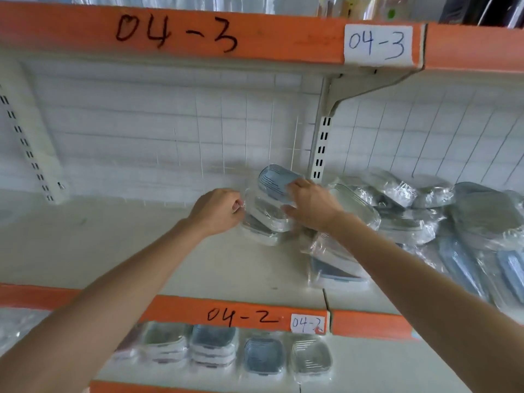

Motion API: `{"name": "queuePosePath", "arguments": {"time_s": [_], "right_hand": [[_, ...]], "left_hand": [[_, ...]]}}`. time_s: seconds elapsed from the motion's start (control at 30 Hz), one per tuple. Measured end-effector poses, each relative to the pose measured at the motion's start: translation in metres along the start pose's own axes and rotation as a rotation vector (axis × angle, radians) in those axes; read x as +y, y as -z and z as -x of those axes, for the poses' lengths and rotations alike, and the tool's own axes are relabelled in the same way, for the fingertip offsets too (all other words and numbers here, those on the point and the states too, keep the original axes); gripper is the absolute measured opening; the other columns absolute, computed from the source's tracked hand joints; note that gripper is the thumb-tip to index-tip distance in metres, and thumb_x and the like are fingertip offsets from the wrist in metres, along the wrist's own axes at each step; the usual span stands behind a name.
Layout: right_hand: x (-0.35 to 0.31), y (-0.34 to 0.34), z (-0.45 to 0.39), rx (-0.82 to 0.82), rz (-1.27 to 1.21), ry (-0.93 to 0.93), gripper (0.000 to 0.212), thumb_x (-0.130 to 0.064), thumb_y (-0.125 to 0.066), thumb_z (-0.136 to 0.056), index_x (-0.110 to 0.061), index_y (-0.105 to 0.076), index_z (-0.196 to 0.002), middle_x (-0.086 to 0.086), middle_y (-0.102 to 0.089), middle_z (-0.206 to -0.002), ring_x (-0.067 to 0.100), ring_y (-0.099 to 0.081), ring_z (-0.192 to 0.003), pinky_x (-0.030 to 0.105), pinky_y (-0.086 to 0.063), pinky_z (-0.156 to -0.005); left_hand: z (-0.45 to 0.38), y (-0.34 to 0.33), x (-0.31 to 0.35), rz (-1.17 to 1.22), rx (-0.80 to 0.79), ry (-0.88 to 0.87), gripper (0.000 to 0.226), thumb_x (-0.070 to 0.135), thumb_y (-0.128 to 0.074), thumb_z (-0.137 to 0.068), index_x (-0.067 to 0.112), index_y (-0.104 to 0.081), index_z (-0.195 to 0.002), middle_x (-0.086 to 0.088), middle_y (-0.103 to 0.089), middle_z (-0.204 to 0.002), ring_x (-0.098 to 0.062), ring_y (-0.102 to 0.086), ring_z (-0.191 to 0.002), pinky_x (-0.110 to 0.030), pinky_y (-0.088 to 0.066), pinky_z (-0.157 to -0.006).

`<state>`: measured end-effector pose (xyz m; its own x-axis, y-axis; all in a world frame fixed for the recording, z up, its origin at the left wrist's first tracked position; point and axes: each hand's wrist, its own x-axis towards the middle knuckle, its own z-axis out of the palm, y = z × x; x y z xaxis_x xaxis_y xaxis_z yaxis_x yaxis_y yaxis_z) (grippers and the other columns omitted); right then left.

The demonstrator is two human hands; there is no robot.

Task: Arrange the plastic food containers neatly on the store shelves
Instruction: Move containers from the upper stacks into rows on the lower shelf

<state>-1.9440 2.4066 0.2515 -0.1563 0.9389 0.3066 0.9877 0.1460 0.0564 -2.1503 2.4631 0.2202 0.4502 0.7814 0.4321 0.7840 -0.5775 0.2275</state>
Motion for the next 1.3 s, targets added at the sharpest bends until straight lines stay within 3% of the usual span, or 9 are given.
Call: {"name": "queuePosePath", "arguments": {"time_s": [0.27, 0.4, 0.63, 0.8, 0.97, 1.07, 1.17, 1.3], "right_hand": [[0.008, -0.024, -0.074, -0.143, 0.044, -0.19, 0.08, -0.057, -0.057, -0.084, -0.012, -0.029, -0.143, 0.012, -0.035, -0.142, 0.029, -0.035, -0.131, 0.041, -0.03, -0.109], [0.011, -0.031, -0.091, -0.167, 0.051, -0.24, 0.094, -0.061, -0.065, -0.076, -0.009, -0.024, -0.143, 0.015, -0.042, -0.136, 0.031, -0.041, -0.126, 0.042, -0.032, -0.108], [-0.019, -0.026, -0.076, -0.014, -0.025, 0.034, 0.093, -0.061, -0.065, -0.074, -0.011, -0.027, -0.142, 0.008, -0.039, -0.135, 0.024, -0.036, -0.125, 0.039, -0.032, -0.106], [-0.039, -0.039, -0.033, -0.138, -0.053, 0.172, 0.096, -0.063, -0.062, -0.075, -0.012, -0.022, -0.146, 0.003, -0.037, -0.136, 0.021, -0.034, -0.126, 0.031, -0.026, -0.106], [-0.046, -0.064, -0.001, -0.277, -0.082, 0.174, 0.097, -0.062, -0.063, -0.076, -0.013, -0.018, -0.147, 0.003, -0.035, -0.136, 0.021, -0.034, -0.126, 0.034, -0.028, -0.108], [-0.048, -0.076, 0.016, -0.319, -0.104, 0.137, 0.098, -0.063, -0.062, -0.076, -0.011, -0.02, -0.146, 0.003, -0.035, -0.138, 0.021, -0.036, -0.126, 0.035, -0.03, -0.108], [-0.05, -0.084, 0.029, -0.362, -0.18, 0.072, 0.097, -0.062, -0.063, -0.076, -0.011, -0.021, -0.146, 0.002, -0.035, -0.138, 0.021, -0.037, -0.125, 0.036, -0.034, -0.106], [-0.051, -0.085, 0.029, -0.4, -0.215, 0.032, 0.097, -0.06, -0.066, -0.075, -0.013, -0.021, -0.147, 0.002, -0.035, -0.139, 0.02, -0.036, -0.125, 0.037, -0.037, -0.104]], "left_hand": [[-0.039, -0.01, -0.059, 0.037, -0.042, -0.038, 0.016, 0.021, -0.055, -0.088, 0.012, -0.065, -0.096, 0.002, -0.063, -0.094, -0.018, -0.06, -0.09, -0.031, -0.048, -0.077], [-0.045, -0.005, -0.081, 0.061, 0.001, -0.041, 0.016, 0.022, -0.056, -0.089, 0.013, -0.067, -0.097, 0.003, -0.065, -0.094, -0.015, -0.06, -0.089, -0.028, -0.047, -0.076], [-0.059, 0.008, -0.101, 0.102, 0.032, -0.021, 0.015, 0.017, -0.06, -0.088, 0.007, -0.069, -0.095, -0.005, -0.069, -0.093, -0.019, -0.064, -0.085, -0.034, -0.052, -0.078], [-0.078, 0.002, -0.083, 0.135, -0.017, -0.094, 0.013, 0.015, -0.058, -0.089, 0.007, -0.068, -0.092, -0.006, -0.068, -0.093, -0.021, -0.063, -0.086, -0.035, -0.051, -0.08], [-0.09, -0.025, -0.05, 0.137, -0.141, -0.201, 0.019, 0.016, -0.058, -0.089, 0.006, -0.067, -0.103, -0.007, -0.065, -0.104, -0.02, -0.06, -0.097, -0.035, -0.046, -0.088], [-0.098, -0.04, -0.032, 0.097, -0.246, -0.28, 0.031, 0.027, -0.06, -0.09, 0.01, -0.063, -0.116, -0.006, -0.06, -0.113, -0.021, -0.055, -0.106, -0.035, -0.043, -0.093], [-0.108, -0.053, -0.018, 0.042, -0.423, -0.362, 0.064, 0.041, -0.068, -0.083, 0.013, -0.047, -0.136, -0.002, -0.047, -0.134, -0.018, -0.045, -0.124, -0.032, -0.036, -0.104], [-0.124, -0.069, -0.004, -0.092, -0.72, -0.413, 0.107, 0.044, -0.079, -0.071, 0.015, -0.014, -0.152, 0.002, -0.009, -0.16, -0.016, -0.012, -0.145, -0.028, -0.011, -0.116]]}}
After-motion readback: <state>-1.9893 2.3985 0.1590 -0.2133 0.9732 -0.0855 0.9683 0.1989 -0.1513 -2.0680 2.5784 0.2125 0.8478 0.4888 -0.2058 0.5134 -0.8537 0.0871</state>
